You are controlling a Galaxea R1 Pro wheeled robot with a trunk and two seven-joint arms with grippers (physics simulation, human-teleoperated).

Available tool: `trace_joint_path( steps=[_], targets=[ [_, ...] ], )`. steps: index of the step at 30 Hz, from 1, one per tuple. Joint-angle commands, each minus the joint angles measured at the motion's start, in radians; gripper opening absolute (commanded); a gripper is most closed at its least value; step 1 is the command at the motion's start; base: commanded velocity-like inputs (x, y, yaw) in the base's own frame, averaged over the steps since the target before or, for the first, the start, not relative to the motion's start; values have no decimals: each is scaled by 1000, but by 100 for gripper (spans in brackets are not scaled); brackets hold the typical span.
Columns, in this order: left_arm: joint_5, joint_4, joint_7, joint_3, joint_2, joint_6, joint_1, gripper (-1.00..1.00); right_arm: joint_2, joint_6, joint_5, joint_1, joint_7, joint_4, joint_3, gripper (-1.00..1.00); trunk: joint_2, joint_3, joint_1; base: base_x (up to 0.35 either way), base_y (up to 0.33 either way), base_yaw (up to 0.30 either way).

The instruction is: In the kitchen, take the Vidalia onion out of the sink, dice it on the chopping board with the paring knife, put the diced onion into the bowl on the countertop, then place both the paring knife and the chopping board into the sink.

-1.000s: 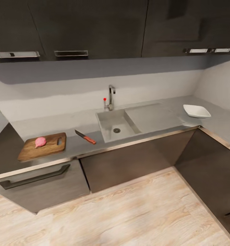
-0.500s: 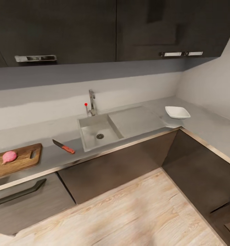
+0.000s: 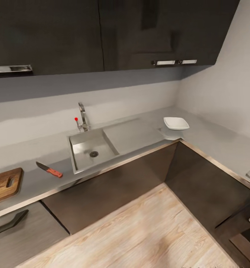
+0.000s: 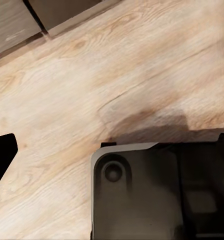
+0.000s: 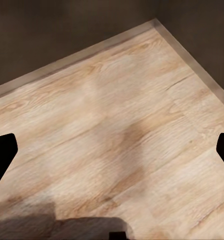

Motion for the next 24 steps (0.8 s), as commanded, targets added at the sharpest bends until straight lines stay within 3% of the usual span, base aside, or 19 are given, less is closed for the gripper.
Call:
trace_joint_path(
  steps=[1,24],
  targets=[
    [10,2,7,-5,2,-3,0,100,0,-1,-4,0,-2,-1,1,100,-2,0,1,3,-3,-197],
    [9,20,7,-5,0,-3,0,100,0,-2,-4,0,-2,-1,1,100,-2,28,1,0,0,-197]
  ],
)
